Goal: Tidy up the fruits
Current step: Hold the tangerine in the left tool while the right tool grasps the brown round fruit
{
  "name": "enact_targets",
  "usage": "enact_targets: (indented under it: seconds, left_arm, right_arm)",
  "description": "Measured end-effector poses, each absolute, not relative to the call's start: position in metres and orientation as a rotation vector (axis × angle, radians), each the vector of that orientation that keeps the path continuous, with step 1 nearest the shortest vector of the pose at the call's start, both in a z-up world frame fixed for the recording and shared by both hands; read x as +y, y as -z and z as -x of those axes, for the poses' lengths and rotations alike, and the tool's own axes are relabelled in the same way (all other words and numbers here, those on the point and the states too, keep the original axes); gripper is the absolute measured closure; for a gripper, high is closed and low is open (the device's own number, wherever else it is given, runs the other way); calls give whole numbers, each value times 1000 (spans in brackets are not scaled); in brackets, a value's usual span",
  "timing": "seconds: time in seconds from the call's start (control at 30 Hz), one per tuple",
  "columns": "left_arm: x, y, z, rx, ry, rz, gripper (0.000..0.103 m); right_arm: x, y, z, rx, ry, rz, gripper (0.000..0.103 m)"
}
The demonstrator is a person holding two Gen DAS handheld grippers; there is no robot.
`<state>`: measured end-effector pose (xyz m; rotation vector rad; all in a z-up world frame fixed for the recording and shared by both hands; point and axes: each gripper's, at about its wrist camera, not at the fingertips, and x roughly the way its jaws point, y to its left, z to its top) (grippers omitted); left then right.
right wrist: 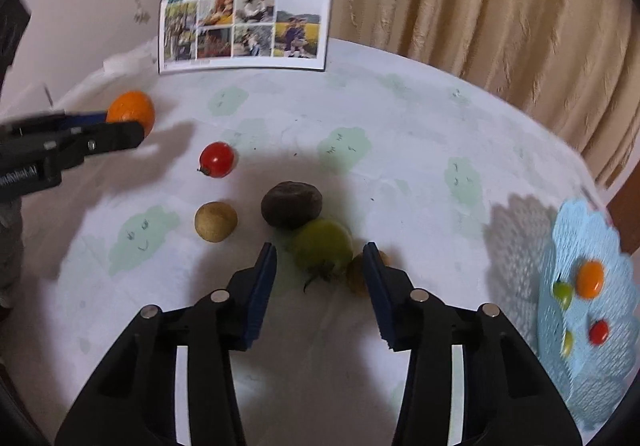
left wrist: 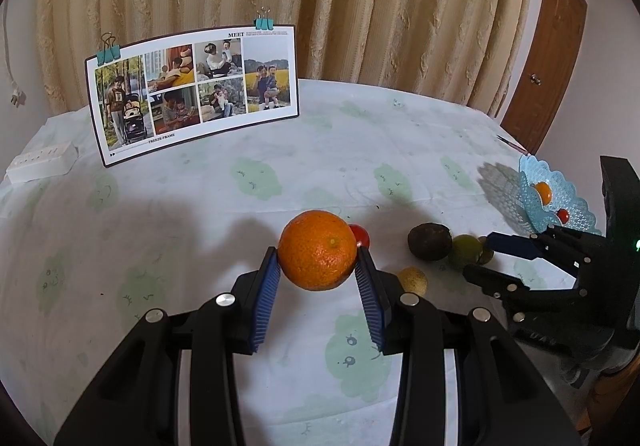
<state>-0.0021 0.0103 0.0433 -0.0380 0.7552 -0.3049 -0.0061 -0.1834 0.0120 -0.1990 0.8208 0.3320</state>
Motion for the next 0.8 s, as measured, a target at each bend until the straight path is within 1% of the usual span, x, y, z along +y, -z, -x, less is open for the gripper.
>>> enact_targets:
  seconds: [0.27,0.53,0.8]
  left_arm:
    - [10,-46,3,748,307,41,64]
    - [11,-47,3,746,309,40,64]
    - [11,-48,5,745,305,44,64]
  right_arm:
    - [-224,-12,11,834,-325,-49,57]
    - [-242,-9,10,826,-247,-118,57]
    - [-241,0,-10,849,-154,-105,57]
